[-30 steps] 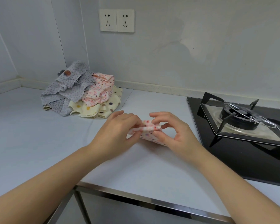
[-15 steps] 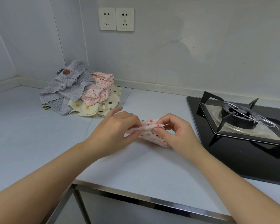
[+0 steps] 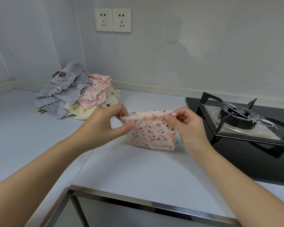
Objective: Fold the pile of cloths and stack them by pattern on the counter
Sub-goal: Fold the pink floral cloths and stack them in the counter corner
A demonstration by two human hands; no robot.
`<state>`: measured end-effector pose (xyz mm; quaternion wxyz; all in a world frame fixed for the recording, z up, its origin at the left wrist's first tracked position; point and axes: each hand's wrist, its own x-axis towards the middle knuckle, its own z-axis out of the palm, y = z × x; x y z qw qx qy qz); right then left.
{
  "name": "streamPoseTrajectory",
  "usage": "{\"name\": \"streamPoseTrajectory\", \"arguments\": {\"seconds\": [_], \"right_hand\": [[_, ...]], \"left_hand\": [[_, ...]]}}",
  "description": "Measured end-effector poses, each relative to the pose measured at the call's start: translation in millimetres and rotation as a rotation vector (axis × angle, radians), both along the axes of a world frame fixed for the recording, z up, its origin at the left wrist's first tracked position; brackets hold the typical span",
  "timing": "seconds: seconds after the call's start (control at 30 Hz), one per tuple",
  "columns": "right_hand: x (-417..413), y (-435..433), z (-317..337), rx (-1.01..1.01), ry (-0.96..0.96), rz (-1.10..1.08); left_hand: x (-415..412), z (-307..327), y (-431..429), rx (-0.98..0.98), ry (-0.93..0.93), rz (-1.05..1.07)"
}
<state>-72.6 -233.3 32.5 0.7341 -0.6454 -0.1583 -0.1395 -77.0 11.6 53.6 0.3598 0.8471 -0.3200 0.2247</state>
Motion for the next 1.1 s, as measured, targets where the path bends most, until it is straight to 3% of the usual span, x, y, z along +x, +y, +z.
{"name": "streamPoseTrajectory", "arguments": {"seconds": [0.1, 0.23, 0.33, 0.47, 0.6, 0.9, 1.1], "right_hand": [[0.4, -0.1, 1.5, 0.089, 0.043, 0.061], [-0.4, 1.6, 2.1, 0.206, 0.12, 0.063], [0.5, 2.4, 0.4, 0.163, 0.157, 0.041], [0.3, 4.3, -2.9, -0.069, 0.078, 0.174], [-2.5, 5.1, -4.2, -0.148, 0.082, 0.247], [-2.5, 5.6, -3.6, -0.063, 0.094, 0.066], [-4.0, 9.9, -0.8, 0.083, 0.113, -0.021]], "left_hand": [[-3.9, 5.6, -7.6, -0.1, 0.115, -0.027], [-0.9, 8.0, -11.8, -0.383, 0.393, -0.153], [0.6, 4.0, -15.8, -0.438, 0.47, -0.15], [1.3, 1.8, -14.5, -0.408, 0.457, -0.121], [1.7, 5.6, -10.0, -0.356, 0.411, -0.128], [-3.9, 10.5, -11.0, -0.278, 0.411, -0.039], [-5.8, 8.2, -27.6, -0.514, 0.415, 0.07]]}}
